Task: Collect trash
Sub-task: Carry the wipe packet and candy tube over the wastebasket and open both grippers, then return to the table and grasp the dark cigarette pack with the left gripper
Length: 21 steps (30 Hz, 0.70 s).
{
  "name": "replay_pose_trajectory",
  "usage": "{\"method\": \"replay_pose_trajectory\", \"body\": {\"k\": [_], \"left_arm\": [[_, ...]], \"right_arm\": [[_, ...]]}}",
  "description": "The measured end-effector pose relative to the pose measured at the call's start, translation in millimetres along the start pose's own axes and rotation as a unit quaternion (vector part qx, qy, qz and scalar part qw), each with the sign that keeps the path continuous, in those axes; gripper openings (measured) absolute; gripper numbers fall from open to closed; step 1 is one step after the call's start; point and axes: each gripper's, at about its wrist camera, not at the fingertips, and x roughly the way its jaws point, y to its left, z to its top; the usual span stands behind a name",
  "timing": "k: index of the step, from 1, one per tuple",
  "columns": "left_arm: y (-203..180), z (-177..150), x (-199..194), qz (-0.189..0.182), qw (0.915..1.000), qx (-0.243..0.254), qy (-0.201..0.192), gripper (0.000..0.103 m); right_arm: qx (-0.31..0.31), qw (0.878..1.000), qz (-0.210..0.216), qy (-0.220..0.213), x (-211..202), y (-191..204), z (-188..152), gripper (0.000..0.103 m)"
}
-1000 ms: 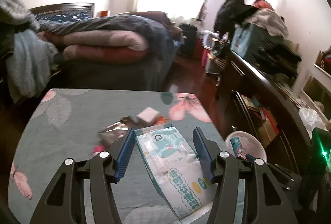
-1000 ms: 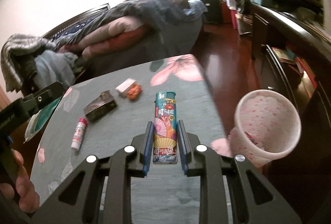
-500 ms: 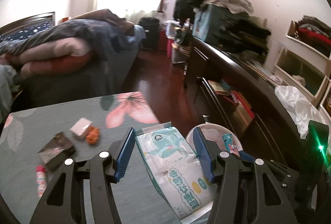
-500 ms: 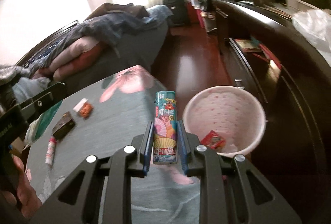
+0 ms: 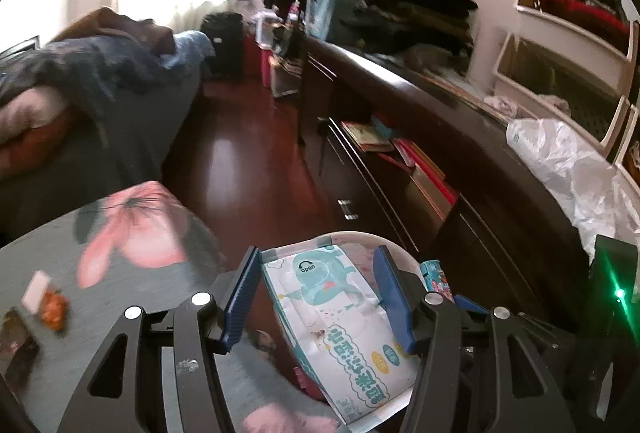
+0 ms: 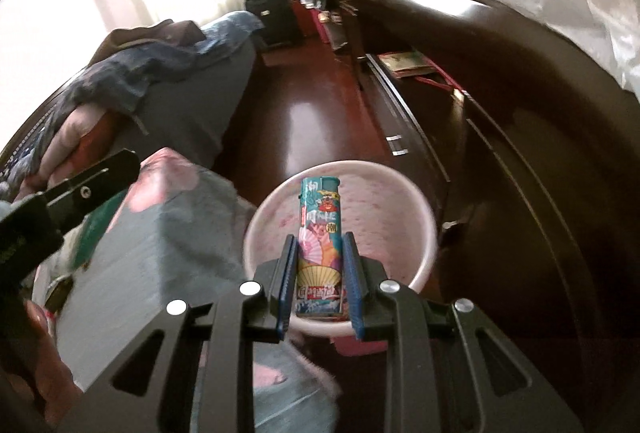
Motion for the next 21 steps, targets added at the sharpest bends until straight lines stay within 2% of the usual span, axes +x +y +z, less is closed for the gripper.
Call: {"method": "replay_pose_trajectory", "body": {"k": [6,8,10,12,13,21], "left_arm": [[-10,9,42,-0.011,0.9997,0.002,0.019,0.06],[-10,12,54,-0.013,0.9996,-0.004,0.025,0.064],[-10,14,62,-0.012,0.9995,-0.007,0.027,0.075],[-11,16,68,-0.009,0.9997,-0.006,0.024,0.086],[-12,18,69,-0.008,0.9998,-0.005,0.018,0.086],[1,23,54,0.011,0.9999,-0.012,-0.003,0.091]], "right_arm": [[0.006,1.0,-0.018,0.008,34,-15,7,0.024],[0.002,1.0,-0.022,0.008,45,-15,8,0.024],[-0.004,1.0,-0.028,0.003,52,-14,8,0.026],[-0.007,1.0,-0.029,-0.004,59,-13,8,0.041],[-0.005,0.999,-0.031,-0.007,63,-14,9,0.048],[-0.009,0.999,-0.041,0.004,65,-10,2,0.05]]}}
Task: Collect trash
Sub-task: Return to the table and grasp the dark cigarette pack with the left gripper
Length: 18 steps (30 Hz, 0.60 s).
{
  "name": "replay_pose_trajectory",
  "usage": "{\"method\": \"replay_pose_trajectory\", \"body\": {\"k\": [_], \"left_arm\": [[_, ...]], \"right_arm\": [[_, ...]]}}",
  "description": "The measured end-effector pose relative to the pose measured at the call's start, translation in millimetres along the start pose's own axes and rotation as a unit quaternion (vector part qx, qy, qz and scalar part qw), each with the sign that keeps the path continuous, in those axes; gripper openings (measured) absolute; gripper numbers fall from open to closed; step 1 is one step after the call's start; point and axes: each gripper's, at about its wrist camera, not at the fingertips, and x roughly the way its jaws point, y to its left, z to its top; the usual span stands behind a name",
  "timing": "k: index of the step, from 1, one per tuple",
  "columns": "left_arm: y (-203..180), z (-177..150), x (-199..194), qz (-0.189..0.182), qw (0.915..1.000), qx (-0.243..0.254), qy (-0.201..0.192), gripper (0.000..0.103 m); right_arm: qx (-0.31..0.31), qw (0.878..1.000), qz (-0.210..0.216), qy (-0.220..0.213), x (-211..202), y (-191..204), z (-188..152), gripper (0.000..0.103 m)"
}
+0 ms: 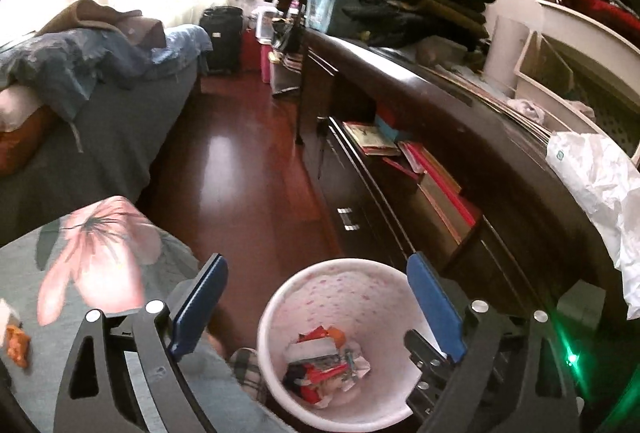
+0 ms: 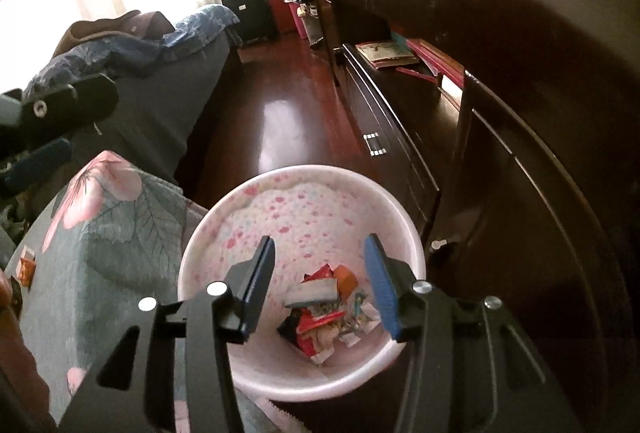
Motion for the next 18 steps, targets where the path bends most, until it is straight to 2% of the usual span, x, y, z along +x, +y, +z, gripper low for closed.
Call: {"method": "replay_pose_trajectory", "body": {"k": [4,8,13,18], "left_arm": [[11,-2,-18,0.011,0.9999,-0.009,-0.002,0.093],[24,-8,-46,0.033,0.9993,-0.012,-0.01,0.095],[57,-26,-91,0.099,0.9947,-0.019,-0.021,0.099],[110,-50,-126,0.162,0.9855,-0.053,-0.001,0.099]], "right_arm": [[-0.009,1.0,-0.001,0.007,-14,10,-6,0.056],[-0.017,1.0,0.008,0.008,-36,27,-10,0.071],[-0.05,0.997,0.054,0.015,-64,69,-22,0.079],[-0.1,0.99,0.1,0.023,-84,124,-39,0.081]]}}
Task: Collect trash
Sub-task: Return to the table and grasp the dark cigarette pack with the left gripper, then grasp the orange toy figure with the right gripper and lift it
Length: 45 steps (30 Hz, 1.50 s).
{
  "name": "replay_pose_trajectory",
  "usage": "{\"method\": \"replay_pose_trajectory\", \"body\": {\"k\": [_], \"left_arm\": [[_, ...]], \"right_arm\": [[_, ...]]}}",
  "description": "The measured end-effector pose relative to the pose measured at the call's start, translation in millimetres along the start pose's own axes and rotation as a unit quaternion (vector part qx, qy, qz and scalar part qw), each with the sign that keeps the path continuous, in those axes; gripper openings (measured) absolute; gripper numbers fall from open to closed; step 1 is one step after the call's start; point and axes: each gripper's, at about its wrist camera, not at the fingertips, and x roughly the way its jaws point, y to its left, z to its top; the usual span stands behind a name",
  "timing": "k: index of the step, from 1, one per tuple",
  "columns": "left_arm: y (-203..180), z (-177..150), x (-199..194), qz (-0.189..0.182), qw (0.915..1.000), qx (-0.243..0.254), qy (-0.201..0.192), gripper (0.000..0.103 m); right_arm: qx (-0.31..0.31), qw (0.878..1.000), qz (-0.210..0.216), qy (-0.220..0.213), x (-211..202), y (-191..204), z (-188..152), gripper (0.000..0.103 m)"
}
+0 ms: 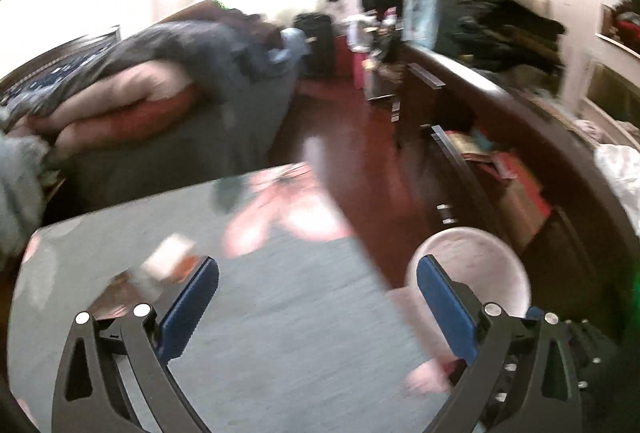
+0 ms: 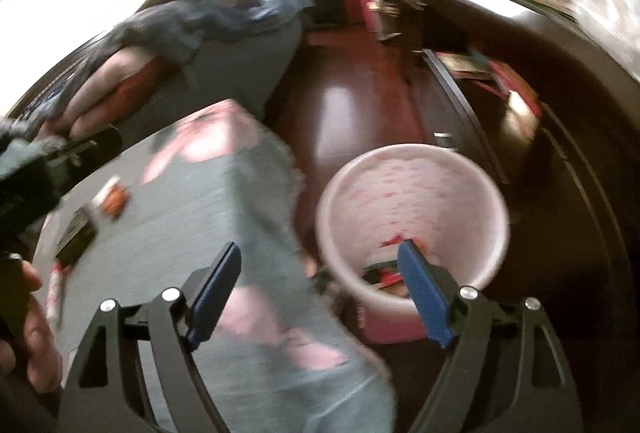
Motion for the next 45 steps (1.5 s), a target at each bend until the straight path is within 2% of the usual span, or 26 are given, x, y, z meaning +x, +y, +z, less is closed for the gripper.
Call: {"method": "replay_pose_trajectory", "body": {"k": [4,7,12,15,20,22,23,25,27,29,33,37,42,45], "left_arm": [[57,-17,-10,0.049,0.9981,-0.035,0.015,0.099],[90,-28,-9,0.088,0.9947,-0.043,0.032,0.099],[125,-35,15,0.114,0.9915,0.0,0.063,0.099],[137,-36,34,0.107,0.9909,0.034,0.075,0.099],[153,-39,63,0.043,0.9924,0.05,0.104,0.099],[154,-41,69,0.028,0.9924,0.054,0.107,0.099],[155,-42,71,0.022,0.992,0.055,0.111,0.097],[156,-41,73,0.002,0.9922,0.052,0.113,0.084],[157,-42,76,0.004,0.9912,0.054,0.121,0.077],[161,-44,77,0.002,0.9905,0.052,0.127,0.074],[164,-46,73,0.004,0.9918,0.05,0.118,0.059],[176,-48,62,-0.006,0.9937,0.019,0.11,0.049],[197,-45,35,-0.003,0.9965,-0.033,0.076,0.049],[209,-42,17,-0.001,0.9969,-0.061,0.05,0.049]], "right_arm": [[-0.039,0.999,0.034,0.008,-3,46,-6,0.082],[-0.065,0.997,0.05,0.013,-4,76,-10,0.082],[-0.095,0.993,0.067,0.015,-7,110,-13,0.082],[-0.102,0.992,0.068,0.019,-5,119,-13,0.082],[-0.105,0.992,0.063,0.026,5,127,-11,0.082],[-0.105,0.992,0.06,0.028,10,130,-7,0.082],[-0.105,0.992,0.059,0.028,13,133,-5,0.082],[-0.107,0.992,0.057,0.027,17,139,-1,0.082],[-0.109,0.992,0.056,0.025,23,145,4,0.082],[-0.11,0.992,0.055,0.024,27,150,9,0.082],[-0.109,0.992,0.055,0.019,37,164,21,0.082],[-0.109,0.992,0.052,0.025,55,177,32,0.082],[-0.104,0.992,0.048,0.049,90,191,40,0.082],[-0.111,0.991,0.045,0.063,109,204,41,0.078]]}}
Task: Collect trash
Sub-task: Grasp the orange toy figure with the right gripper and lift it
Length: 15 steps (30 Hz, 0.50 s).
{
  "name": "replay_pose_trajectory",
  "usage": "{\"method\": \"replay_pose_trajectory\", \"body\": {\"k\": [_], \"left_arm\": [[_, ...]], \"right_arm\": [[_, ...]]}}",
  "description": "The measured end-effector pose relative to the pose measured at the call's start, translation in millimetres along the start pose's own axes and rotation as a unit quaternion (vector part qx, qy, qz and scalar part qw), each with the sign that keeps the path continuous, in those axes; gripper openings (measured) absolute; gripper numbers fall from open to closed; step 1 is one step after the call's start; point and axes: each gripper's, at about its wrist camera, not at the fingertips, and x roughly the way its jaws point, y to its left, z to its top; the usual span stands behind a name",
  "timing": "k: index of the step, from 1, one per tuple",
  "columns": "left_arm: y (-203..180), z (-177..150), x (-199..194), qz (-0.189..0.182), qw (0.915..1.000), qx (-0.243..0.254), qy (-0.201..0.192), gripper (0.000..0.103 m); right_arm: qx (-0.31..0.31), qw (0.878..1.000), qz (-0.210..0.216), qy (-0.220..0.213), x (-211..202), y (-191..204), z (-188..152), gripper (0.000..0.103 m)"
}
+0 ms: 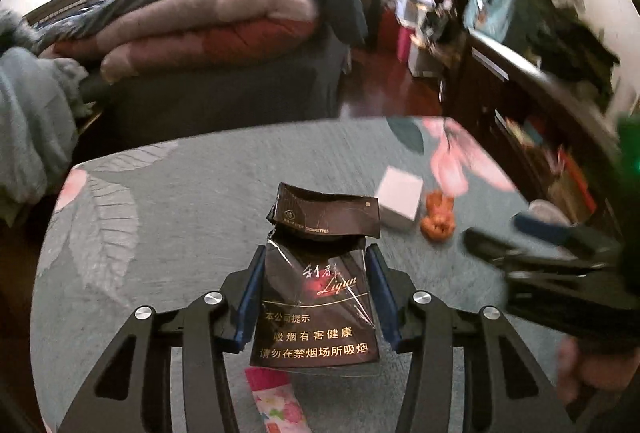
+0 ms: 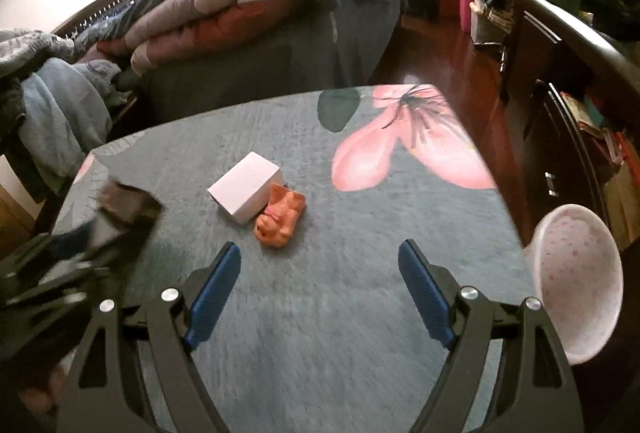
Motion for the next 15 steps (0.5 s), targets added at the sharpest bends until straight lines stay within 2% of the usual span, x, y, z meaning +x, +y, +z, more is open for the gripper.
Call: {"method": "replay_pose_trajectory", "body": {"k": [2,7,8,10,11,15], "left_arm": [[5,1,-7,-0.001,0.9999,-0.01,-0.008,0.049],[16,0,-21,-0.003,0.9993,-0.031,-0.021,0.049],[17,0,-23,-0.003,0.9992,-0.032,-0.022,0.049],[19,1,-24,-0.001,0.9991,-0.036,-0.023,0.049],[20,0,-25,-0.001,0.999,-0.037,-0.025,0.049],[24,-2,-30,0.002,0.9986,-0.044,-0.029,0.049]], "right_arm": [[-0.007,1.0,0.0,0.009,11,9,3,0.067],[-0.028,0.999,-0.01,0.016,29,27,8,0.053],[-0.032,0.999,-0.013,0.014,30,30,9,0.046],[-0.036,0.999,-0.015,0.013,32,33,11,0.04],[-0.037,0.999,-0.015,0.013,33,35,13,0.031],[-0.036,0.999,-0.014,0.01,30,33,12,0.03]]}}
